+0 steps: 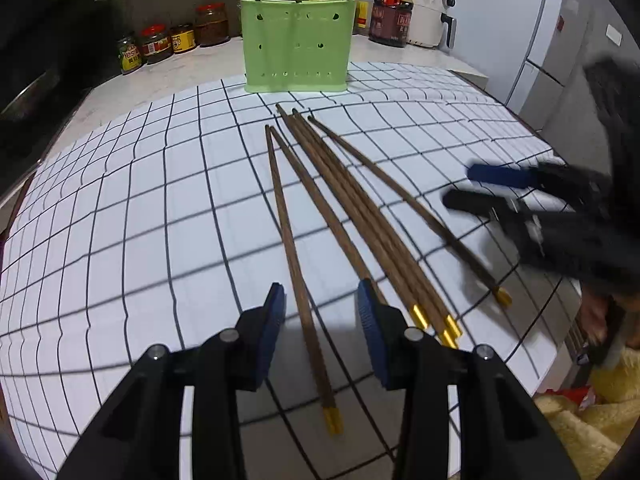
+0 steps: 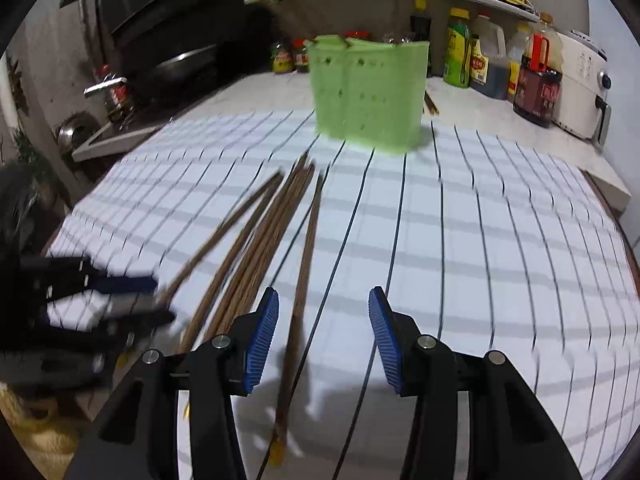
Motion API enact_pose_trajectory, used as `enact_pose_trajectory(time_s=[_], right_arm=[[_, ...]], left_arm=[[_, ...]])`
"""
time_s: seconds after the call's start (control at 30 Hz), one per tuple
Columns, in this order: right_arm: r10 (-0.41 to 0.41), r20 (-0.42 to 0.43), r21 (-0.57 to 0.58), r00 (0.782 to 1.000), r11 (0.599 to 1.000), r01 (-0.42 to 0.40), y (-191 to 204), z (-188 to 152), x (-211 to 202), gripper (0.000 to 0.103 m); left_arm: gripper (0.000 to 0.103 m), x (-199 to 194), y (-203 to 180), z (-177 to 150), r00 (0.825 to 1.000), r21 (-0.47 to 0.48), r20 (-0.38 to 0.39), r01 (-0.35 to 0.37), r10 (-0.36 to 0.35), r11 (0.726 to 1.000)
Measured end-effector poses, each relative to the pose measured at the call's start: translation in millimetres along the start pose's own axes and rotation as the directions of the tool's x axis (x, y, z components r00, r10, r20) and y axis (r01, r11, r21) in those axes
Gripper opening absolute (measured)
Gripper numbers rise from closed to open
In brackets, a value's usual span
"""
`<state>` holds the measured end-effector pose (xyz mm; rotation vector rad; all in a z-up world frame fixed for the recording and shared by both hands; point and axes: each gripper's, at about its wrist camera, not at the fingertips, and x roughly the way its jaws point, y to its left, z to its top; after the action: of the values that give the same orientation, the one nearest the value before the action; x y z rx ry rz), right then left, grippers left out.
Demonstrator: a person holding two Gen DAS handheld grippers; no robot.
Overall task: Organize utensils
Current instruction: 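Close left tool on a chopstick while right tool closes on another, then lift held chopsticks upright toward the green holder with both tools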
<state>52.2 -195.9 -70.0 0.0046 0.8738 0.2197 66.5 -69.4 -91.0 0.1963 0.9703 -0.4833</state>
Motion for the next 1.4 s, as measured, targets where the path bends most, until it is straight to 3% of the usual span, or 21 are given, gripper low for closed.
enact_pose_trajectory(time_s=[0.13,0.37,0.47,0.57,0.73,0.87,0.97,1.07,1.2,1.4], right_arm=[[0.001,0.007,0.006,1.000,1.000,-0.001,7,-28,-14,0.048],[-0.003,0.026,0.016,1.000,1.000,0.002,14,-56,-21,0.029],[-0.010,0.046,0.012,0.999,1.000,0.009,16,-63,-24,0.027],[-0.026,0.062,-0.002,0.998,1.000,0.027,19,-67,-26,0.026],[-0.047,0.080,-0.011,0.996,0.999,0.048,23,-65,-22,0.022],[-0.054,0.081,-0.041,0.995,0.997,0.058,31,-66,-22,0.008],[-0.038,0.071,-0.009,0.997,0.999,0.038,25,-64,-22,0.007],[-0.025,0.094,0.026,0.995,0.999,0.023,15,-56,-33,0.007],[-0.026,0.185,0.052,0.982,0.999,0.017,7,-40,-66,0.007],[-0.004,0.335,0.082,0.942,0.996,-0.025,-2,-5,-121,0.007]], left_arm=[[0.038,-13,4,-20,1.000,-0.030,0.019,-0.008,0.009,1.000],[0.038,-23,-2,-46,0.998,-0.029,0.031,-0.045,0.046,0.999],[0.038,-24,-7,-48,0.999,-0.027,0.023,-0.043,0.044,0.999],[0.031,-23,-16,-49,0.993,-0.003,0.018,-0.116,0.116,0.993],[0.011,-21,-9,-46,0.989,-0.037,0.033,-0.141,0.142,0.989],[0.008,-21,-14,-49,0.982,-0.005,0.054,-0.181,0.181,0.983],[0.007,-21,-14,-49,0.983,0.008,0.063,-0.174,0.174,0.985],[0.007,-30,0,-46,0.985,-0.036,0.093,-0.142,0.145,0.989],[0.007,-66,13,-34,0.963,-0.083,0.227,-0.131,0.146,0.988],[0.007,-131,26,-7,0.884,-0.114,0.443,-0.113,0.152,0.987]])
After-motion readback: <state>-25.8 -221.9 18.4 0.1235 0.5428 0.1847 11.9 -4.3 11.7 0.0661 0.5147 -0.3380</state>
